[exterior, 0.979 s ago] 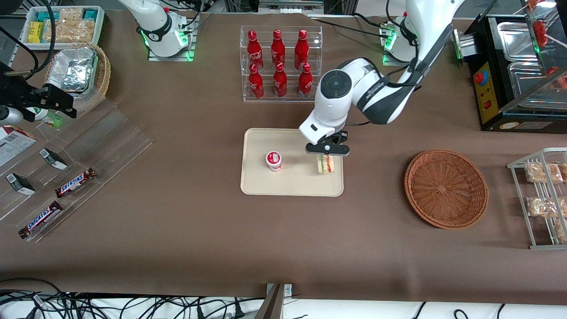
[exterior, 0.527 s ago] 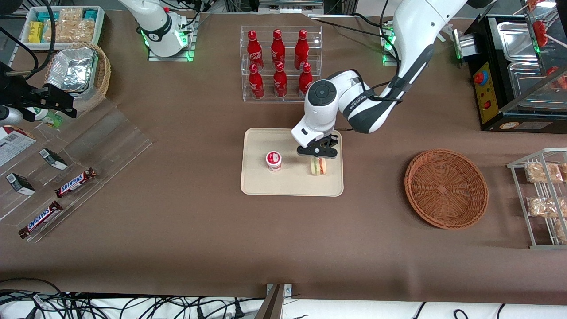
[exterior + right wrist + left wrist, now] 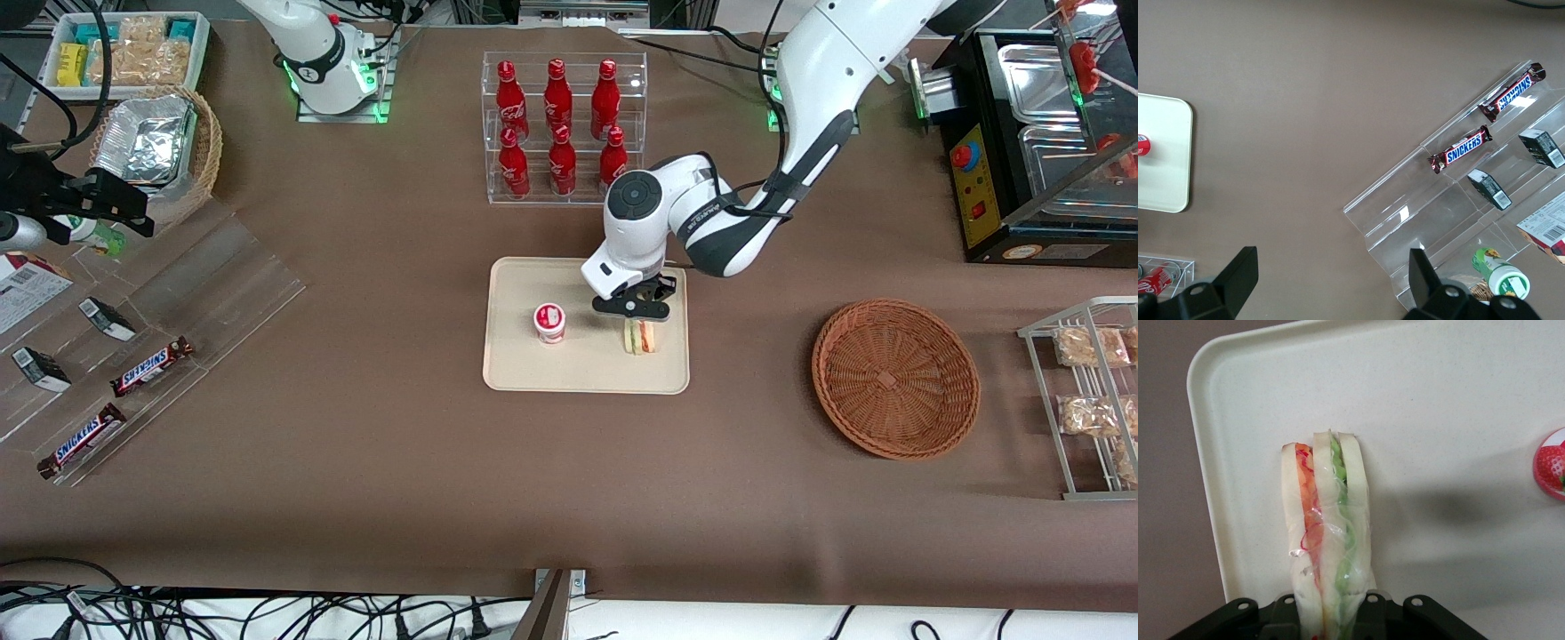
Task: Place sandwich from basket to tray
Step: 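Lower the sandwich onto the tray beside the red cup and open the gripper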
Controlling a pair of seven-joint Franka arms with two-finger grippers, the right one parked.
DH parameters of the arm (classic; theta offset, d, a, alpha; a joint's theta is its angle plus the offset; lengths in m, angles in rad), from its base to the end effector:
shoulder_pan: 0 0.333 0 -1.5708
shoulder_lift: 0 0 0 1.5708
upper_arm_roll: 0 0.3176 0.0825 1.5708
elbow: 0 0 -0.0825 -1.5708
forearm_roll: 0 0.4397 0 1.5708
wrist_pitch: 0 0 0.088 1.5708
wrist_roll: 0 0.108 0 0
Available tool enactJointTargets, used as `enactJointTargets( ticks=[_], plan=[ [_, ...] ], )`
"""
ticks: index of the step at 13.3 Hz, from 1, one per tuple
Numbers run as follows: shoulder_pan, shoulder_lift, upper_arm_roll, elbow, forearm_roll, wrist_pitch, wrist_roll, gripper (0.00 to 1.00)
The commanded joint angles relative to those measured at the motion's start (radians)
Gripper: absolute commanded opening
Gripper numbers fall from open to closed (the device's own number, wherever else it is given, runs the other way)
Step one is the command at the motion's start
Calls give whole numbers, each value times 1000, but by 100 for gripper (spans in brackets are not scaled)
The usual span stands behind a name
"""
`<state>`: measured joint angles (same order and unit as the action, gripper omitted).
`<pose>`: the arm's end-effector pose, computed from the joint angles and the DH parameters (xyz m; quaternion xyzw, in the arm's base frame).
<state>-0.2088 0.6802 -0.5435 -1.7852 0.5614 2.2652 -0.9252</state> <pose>0.5221 -0.4463 0.1710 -0.9970 0.0604 -0.0088 0.0485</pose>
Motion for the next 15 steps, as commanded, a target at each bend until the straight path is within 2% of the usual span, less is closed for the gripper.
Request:
enactJointTargets(
  ticks=[1,2,3,4,8,10,12,15],
  plan=[
    [-11,21,4,23,35,1,-26,34],
    [-11,21,4,23,35,1,-26,62],
    [-11,21,4,24,37,1,-24,94],
    [-11,19,4,26,37,1,-20,100],
    [-4,3,-4,108,9,-64,-26,100],
    [-1,-5,-4,203,-88,-165,-17,100],
    [9,-8,-6,306,-129,-258,-12,100],
    [90,-36,-9,397,-166,-367,-9,100]
  ],
)
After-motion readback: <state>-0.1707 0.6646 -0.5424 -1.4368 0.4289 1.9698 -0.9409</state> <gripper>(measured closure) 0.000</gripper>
